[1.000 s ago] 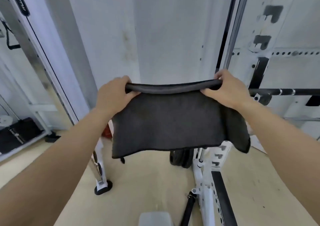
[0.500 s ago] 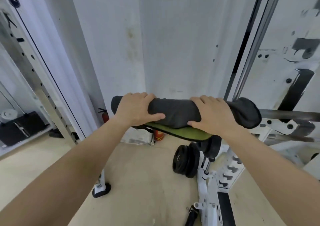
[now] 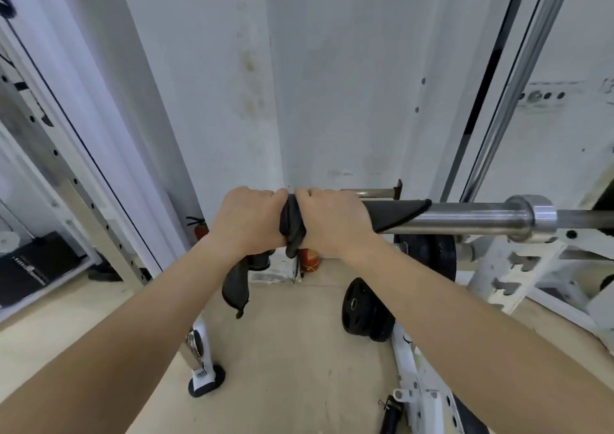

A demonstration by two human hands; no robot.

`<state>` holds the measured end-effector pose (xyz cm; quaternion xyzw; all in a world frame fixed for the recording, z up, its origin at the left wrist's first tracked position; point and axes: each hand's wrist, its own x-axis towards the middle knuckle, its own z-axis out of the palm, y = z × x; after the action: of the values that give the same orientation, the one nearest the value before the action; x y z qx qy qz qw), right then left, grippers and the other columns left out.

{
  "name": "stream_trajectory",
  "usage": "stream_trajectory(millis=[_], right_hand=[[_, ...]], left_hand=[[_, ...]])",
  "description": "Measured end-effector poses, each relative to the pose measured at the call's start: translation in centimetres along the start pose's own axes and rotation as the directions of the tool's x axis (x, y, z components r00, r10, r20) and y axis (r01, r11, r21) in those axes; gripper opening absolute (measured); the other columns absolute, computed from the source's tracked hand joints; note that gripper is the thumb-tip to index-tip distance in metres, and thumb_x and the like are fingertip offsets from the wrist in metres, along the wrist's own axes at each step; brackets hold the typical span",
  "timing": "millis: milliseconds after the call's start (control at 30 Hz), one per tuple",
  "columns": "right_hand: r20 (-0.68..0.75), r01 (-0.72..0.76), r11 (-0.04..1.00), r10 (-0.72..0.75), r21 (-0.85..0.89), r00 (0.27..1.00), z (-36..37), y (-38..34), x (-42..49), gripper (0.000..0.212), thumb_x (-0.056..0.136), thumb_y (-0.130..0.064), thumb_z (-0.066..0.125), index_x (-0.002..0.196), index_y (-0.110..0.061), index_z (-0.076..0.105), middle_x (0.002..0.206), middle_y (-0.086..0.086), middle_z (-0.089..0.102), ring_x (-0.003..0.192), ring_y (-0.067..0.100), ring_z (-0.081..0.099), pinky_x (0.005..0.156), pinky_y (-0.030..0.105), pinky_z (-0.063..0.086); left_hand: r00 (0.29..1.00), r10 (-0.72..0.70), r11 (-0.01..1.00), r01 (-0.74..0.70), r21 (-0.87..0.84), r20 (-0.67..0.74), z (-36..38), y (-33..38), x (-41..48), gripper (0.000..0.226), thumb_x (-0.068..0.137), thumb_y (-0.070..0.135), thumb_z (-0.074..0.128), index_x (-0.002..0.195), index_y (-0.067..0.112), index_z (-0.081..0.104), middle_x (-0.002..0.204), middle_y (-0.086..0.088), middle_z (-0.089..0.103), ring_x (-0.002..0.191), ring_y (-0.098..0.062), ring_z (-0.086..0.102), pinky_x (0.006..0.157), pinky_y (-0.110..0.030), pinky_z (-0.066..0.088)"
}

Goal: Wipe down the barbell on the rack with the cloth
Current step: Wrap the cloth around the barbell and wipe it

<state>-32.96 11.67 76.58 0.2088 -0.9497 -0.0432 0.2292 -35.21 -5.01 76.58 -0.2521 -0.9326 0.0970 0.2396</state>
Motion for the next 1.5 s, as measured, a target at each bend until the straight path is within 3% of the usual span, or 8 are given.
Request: stream_trajectory(millis=[433, 633, 867, 967, 1067, 1200, 1333, 1500], right_hand=[[-0.115, -0.17, 0.948, 0.143, -0.27, 0.983, -0.4, 17.3, -13.3, 0.054, 0.077, -0.036, 0.074, 0.123, -0.015, 0.056, 0.098, 0.008, 0.064, 0.087, 0.032, 0.063, 0.08, 0.042, 0.047], [0.186, -0.234, 0.972, 0.235, -0.026, 0.954, -3.8, 17.5, -13.4, 0.094, 0.057, -0.078, 0.061, 0.136, -0.028, 0.048, 0.117, -0.004, 0.061, 0.104, 0.022, 0.059, 0.097, 0.039, 0.045], [0.455, -0.244, 0.969, 0.231, -0.03, 0.86, -4.7, 17.4, -8.5, 0.055, 0.062, -0.071, 0.069, 0.103, -0.035, 0.061, 0.084, -0.012, 0.067, 0.075, 0.016, 0.063, 0.065, 0.031, 0.045], [0.173, -0.177, 0.981, 0.189, -0.082, 0.967, -2.9, 18.0, -10.9, 0.036, 0.075, -0.054, 0.063, 0.1, -0.028, 0.06, 0.078, -0.01, 0.063, 0.071, 0.02, 0.064, 0.06, 0.032, 0.045], [-0.137, -0.124, 0.971, 0.097, -0.205, 0.986, -0.9, 19.1, -13.9, 0.038, 0.077, -0.033, 0.071, 0.11, -0.014, 0.063, 0.088, 0.004, 0.067, 0.079, 0.029, 0.066, 0.073, 0.04, 0.051], [-0.019, -0.221, 0.956, 0.222, -0.191, 0.975, -1.2, 18.9, -13.3, 0.046, 0.067, -0.042, 0.075, 0.103, -0.019, 0.062, 0.085, -0.001, 0.066, 0.078, 0.024, 0.064, 0.072, 0.035, 0.047], [0.312, -0.214, 0.973, 0.231, -0.089, 0.922, -3.1, 16.5, -9.0, 0.035, 0.075, -0.054, 0.063, 0.096, -0.026, 0.057, 0.073, -0.01, 0.055, 0.068, 0.018, 0.056, 0.06, 0.03, 0.04], [0.344, -0.124, 0.991, 0.1, 0.048, 0.933, -2.9, 9.9, -4.4, 0.027, 0.083, -0.047, 0.062, 0.094, -0.023, 0.057, 0.075, -0.008, 0.052, 0.07, 0.017, 0.053, 0.061, 0.032, 0.045]], left_hand=[[0.923, 0.169, 0.951, -0.06, -0.303, 0.347, -2.8, 9.4, 7.8, 0.05, 0.064, 0.068, 0.065, 0.095, 0.032, 0.05, 0.08, 0.008, 0.056, 0.077, -0.021, 0.06, 0.068, -0.034, 0.051], [0.987, 0.11, 0.992, -0.115, -0.043, -0.117, -0.9, 12.3, 5.9, 0.032, 0.076, 0.042, 0.067, 0.089, 0.017, 0.05, 0.06, 0.006, 0.045, 0.049, -0.019, 0.039, 0.046, -0.028, 0.028], [0.964, 0.102, 0.992, -0.116, -0.043, -0.244, 0.0, 12.7, 4.9, 0.035, 0.082, 0.038, 0.07, 0.103, 0.014, 0.057, 0.075, -0.001, 0.059, 0.06, -0.02, 0.055, 0.055, -0.031, 0.047], [0.988, 0.112, 0.988, -0.122, -0.093, -0.103, -1.0, 13.1, 6.5, 0.036, 0.082, 0.049, 0.063, 0.099, 0.019, 0.054, 0.07, 0.005, 0.055, 0.058, -0.018, 0.055, 0.057, -0.033, 0.053], [0.944, 0.166, 0.94, -0.065, -0.334, 0.284, -2.8, 14.2, 9.8, 0.046, 0.069, 0.059, 0.069, 0.094, 0.024, 0.055, 0.079, 0.006, 0.061, 0.073, -0.019, 0.061, 0.071, -0.035, 0.056], [0.81, 0.273, 0.857, 0.039, -0.513, 0.518, -3.5, 15.5, 12.5, 0.047, 0.062, 0.054, 0.078, 0.092, 0.023, 0.06, 0.086, 0.004, 0.065, 0.079, -0.017, 0.063, 0.08, -0.04, 0.057], [0.956, 0.199, 0.935, -0.119, -0.335, 0.216, -3.2, 15.3, 9.5, 0.048, 0.072, 0.057, 0.068, 0.1, 0.019, 0.056, 0.067, 0.01, 0.046, 0.071, -0.018, 0.058, 0.061, -0.031, 0.045], [0.997, 0.067, 0.99, -0.064, -0.126, 0.027, -1.5, 10.0, 5.1, 0.042, 0.08, 0.059, 0.056, 0.091, 0.02, 0.045, 0.061, 0.01, 0.035, 0.055, -0.017, 0.043, 0.052, -0.029, 0.035]])
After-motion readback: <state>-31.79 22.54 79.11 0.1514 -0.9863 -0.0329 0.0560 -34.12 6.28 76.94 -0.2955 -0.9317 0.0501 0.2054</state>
